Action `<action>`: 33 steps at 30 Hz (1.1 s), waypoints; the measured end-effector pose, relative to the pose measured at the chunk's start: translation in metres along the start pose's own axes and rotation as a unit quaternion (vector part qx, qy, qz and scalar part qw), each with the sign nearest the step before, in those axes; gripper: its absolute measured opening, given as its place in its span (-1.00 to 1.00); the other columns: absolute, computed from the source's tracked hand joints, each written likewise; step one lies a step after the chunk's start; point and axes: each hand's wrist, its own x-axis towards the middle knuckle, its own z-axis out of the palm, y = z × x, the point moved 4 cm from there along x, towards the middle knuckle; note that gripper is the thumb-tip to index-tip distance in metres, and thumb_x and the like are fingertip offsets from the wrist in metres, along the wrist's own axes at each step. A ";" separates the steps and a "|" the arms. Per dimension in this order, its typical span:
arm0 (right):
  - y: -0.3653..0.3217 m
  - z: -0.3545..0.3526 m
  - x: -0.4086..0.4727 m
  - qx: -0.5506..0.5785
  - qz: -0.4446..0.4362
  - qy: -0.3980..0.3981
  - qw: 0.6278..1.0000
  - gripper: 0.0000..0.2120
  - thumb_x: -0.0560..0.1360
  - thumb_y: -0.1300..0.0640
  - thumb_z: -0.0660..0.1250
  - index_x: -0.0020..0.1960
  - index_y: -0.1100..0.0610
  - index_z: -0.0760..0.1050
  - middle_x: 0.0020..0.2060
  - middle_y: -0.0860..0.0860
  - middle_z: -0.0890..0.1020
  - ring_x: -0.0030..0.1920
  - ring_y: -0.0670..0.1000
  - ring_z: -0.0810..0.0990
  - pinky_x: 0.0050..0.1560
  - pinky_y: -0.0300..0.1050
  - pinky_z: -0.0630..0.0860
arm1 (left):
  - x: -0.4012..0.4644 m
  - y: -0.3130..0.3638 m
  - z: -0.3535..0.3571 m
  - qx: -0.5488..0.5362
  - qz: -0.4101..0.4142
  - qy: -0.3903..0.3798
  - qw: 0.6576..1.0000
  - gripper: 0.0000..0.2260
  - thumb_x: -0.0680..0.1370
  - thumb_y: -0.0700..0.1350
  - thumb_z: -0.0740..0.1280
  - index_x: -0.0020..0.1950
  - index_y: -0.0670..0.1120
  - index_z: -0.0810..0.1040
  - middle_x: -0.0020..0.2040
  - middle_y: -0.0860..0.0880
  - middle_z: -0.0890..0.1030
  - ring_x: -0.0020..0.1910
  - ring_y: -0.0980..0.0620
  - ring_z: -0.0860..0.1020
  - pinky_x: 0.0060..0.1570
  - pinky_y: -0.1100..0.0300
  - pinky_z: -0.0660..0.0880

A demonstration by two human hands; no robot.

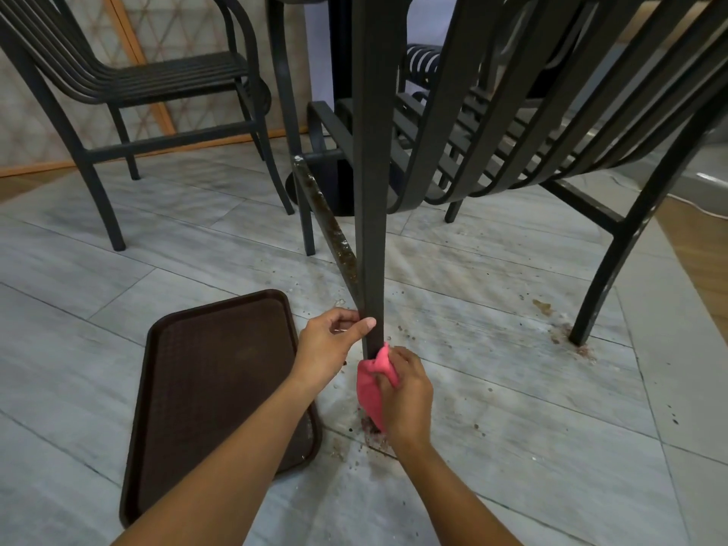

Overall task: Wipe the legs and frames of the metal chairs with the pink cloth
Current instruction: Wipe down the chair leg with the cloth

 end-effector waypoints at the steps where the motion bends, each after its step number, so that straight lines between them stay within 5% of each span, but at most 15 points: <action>1: 0.002 -0.002 0.000 0.009 0.006 -0.012 1.000 -0.70 0.51 0.30 0.29 0.21 0.11 0.54 0.17 -0.12 0.44 0.18 -0.07 0.46 0.14 -0.40 0.33 | -0.001 0.000 0.000 0.003 0.001 -0.002 1.000 -0.91 0.41 -0.02 0.47 -0.15 0.06 0.58 -0.15 0.00 0.64 -0.09 0.03 0.62 -0.20 0.17 0.55; 6: -0.008 -0.015 -0.007 -0.025 -0.089 0.040 0.995 -0.58 0.50 0.39 0.27 0.32 0.15 0.45 0.29 0.02 0.46 0.31 -0.06 0.35 0.30 -0.20 0.30 | -0.004 -0.003 0.002 0.007 0.008 -0.021 1.000 -0.80 0.43 -0.09 0.46 0.03 -0.01 0.58 -0.13 0.11 0.62 -0.10 0.23 0.58 -0.12 0.37 0.48; 9: -0.014 -0.012 -0.006 -0.002 -0.143 0.067 0.987 -0.56 0.44 0.42 0.34 0.30 0.18 0.45 0.25 -0.06 0.45 0.28 -0.09 0.40 0.30 -0.24 0.34 | -0.004 -0.004 0.006 -0.012 0.006 -0.027 1.000 -0.77 0.42 -0.15 0.46 0.06 -0.05 0.60 -0.15 0.13 0.62 -0.08 0.20 0.60 -0.07 0.40 0.49; 12: -0.011 -0.005 -0.002 0.036 -0.129 0.085 0.987 -0.57 0.41 0.44 0.36 0.25 0.21 0.47 0.21 -0.05 0.46 0.23 -0.21 0.39 0.23 -0.43 0.34 | -0.003 -0.004 0.006 -0.025 0.001 -0.021 0.999 -0.84 0.41 -0.16 0.47 -0.07 0.04 0.59 -0.23 0.17 0.62 -0.21 0.32 0.59 -0.19 0.47 0.48; 19: 0.006 0.004 0.003 0.056 -0.129 0.098 0.985 -0.70 0.42 0.42 0.35 0.14 0.26 0.57 0.16 -0.03 0.50 0.20 -0.15 0.46 0.21 -0.39 0.40 | 0.002 -0.004 0.005 -0.032 0.010 -0.023 0.999 -0.84 0.38 -0.18 0.48 -0.19 0.06 0.57 -0.27 0.15 0.61 -0.35 0.33 0.57 -0.28 0.51 0.46; 25: 0.009 0.006 -0.003 0.059 -0.192 0.079 0.976 -0.64 0.55 0.08 0.20 0.13 0.34 0.54 0.16 0.09 0.48 0.24 -0.16 0.36 0.24 -0.49 0.28 | 0.005 -0.009 0.006 -0.019 0.023 -0.020 0.999 -0.83 0.38 -0.17 0.49 -0.21 0.08 0.57 -0.34 0.18 0.60 -0.37 0.31 0.56 -0.26 0.39 0.51; 33: 0.021 0.010 -0.006 0.055 -0.230 0.089 0.968 -0.55 0.62 -0.03 0.07 0.13 0.33 0.51 0.16 0.14 0.47 0.20 -0.11 0.41 0.28 -0.39 0.32 | 0.009 -0.014 0.007 -0.023 0.027 -0.024 0.999 -0.84 0.38 -0.21 0.48 -0.23 0.04 0.57 -0.44 0.24 0.60 -0.42 0.31 0.54 -0.31 0.43 0.50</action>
